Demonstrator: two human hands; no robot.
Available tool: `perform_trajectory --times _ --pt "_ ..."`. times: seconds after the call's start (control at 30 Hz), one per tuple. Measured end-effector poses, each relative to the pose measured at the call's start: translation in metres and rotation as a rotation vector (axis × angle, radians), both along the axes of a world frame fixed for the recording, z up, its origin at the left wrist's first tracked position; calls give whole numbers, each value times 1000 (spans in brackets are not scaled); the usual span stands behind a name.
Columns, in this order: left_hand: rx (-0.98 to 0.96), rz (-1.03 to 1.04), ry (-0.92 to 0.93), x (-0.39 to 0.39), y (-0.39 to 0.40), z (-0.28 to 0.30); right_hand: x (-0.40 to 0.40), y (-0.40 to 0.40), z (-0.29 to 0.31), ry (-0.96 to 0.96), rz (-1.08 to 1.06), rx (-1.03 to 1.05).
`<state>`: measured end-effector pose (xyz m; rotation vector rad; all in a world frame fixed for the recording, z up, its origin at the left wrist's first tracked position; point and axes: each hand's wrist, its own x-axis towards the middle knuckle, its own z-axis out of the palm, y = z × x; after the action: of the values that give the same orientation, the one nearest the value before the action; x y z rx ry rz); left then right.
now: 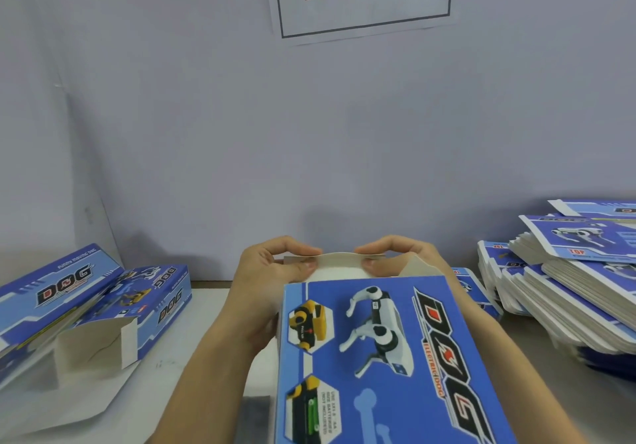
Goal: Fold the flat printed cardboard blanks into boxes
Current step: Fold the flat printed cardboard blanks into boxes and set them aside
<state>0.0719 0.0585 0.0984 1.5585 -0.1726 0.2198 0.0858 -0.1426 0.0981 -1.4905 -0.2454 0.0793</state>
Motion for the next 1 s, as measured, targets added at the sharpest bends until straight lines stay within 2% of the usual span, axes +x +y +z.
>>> perform_trajectory --times 0.13,0.3,0.4,0.5,0.6,0.67,0.73,0.8,0.9,1.0 --pt "-62 -47 44 0 -2 -2 1 -2 3 12 -27 23" --pt "19 -46 4 -3 -5 7 -1 -14 0 -32 -213 168" --pt "150 -200 94 -9 -7 17 -5 -21 -2 -54 -281 263" --pt "353 -320 41 -16 -7 20 -6 -19 0 -86 -338 310" --pt "250 -284 -35 -20 2 18 -6 -13 5 -114 -375 323" --pt "108 -208 -105 -17 3 21 -5 -7 12 -125 -258 331" --pt "1 -115 -185 -14 1 24 -5 1 22 -148 -110 233" --pt "-72 -73 -275 -14 -1 25 -4 9 30 -228 -71 163" --pt "-137 -91 -346 -15 -4 25 -11 17 24 -334 -24 173" --pt "-129 -86 -321 -14 -9 21 -12 19 15 -378 -68 170"
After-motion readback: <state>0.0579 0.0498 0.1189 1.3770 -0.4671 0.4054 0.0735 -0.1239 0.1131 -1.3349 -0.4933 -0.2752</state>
